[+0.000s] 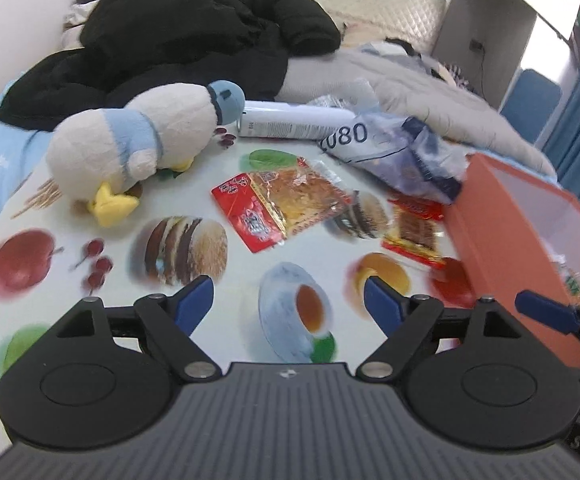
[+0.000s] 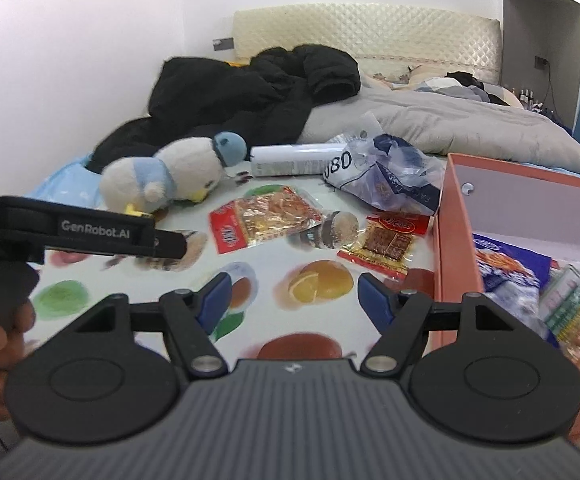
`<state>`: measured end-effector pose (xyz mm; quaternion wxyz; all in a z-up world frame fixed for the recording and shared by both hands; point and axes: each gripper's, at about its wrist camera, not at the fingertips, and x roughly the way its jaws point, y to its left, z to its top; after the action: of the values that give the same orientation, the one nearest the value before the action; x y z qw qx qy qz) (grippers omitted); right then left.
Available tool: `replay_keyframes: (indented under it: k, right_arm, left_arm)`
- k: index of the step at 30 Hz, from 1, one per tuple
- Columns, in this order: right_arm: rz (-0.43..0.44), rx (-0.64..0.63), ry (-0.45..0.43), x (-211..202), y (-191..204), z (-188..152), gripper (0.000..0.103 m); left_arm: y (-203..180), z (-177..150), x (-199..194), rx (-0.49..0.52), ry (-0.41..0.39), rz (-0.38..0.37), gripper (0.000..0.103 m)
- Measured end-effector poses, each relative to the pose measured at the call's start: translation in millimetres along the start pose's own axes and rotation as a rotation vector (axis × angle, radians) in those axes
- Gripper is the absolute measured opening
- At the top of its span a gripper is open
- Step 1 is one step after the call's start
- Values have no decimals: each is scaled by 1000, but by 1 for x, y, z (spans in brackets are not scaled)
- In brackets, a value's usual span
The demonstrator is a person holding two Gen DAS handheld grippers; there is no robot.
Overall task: Organize snacks
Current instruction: 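Withdraw both open tools from the pink box toward the remaining snacks, then grasp the orange bread packet with left tool while right tool grasps the red-labelled dried-meat pack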
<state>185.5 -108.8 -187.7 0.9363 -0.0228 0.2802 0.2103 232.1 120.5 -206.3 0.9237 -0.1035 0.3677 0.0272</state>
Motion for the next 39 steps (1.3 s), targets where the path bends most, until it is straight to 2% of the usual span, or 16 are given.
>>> replay_keyframes:
  k: [4, 9, 14, 18, 20, 21, 27, 30, 32, 33, 34, 39]
  right_arm:
    - [-54, 3, 6, 43, -7, 3, 71]
    - [-203, 54, -7, 101, -20, 5, 71]
    - [-299, 93, 3, 152, -28, 7, 71]
    - [-361, 108, 11, 178, -37, 9, 71]
    - [-376, 110, 23, 189, -41, 11, 71]
    - [-381, 115, 28, 193, -43, 11, 71]
    - [-394, 118, 89, 212, -50, 13, 71]
    - [-401, 126, 92, 215, -51, 13, 70]
    - [-382, 133, 93, 215, -52, 13, 66]
    - [-386, 130, 94, 215, -52, 13, 62]
    - [-391, 129, 96, 214, -52, 14, 58]
    - [-372, 123, 104, 210, -53, 13, 53]
  left_arm:
    - [7, 17, 43, 67, 12, 0, 86]
    - [4, 38, 83, 145, -26, -10, 86]
    - [-1, 57, 117, 193, -24, -26, 85]
    - [-9, 70, 143, 303, -6, -49, 85]
    - [-13, 76, 155, 364, 11, -31, 84]
    - [-14, 79, 160, 388, 12, -47, 84]
    - [-23, 90, 184, 475, 0, -34, 83]
    - [-18, 93, 201, 450, 59, -30, 73]
    - [-10, 92, 212, 402, 109, -45, 69]
    - [-7, 91, 213, 374, 116, -47, 65]
    - [-4, 91, 212, 356, 112, -49, 57]
    - [0, 85, 198, 305, 113, -37, 33]
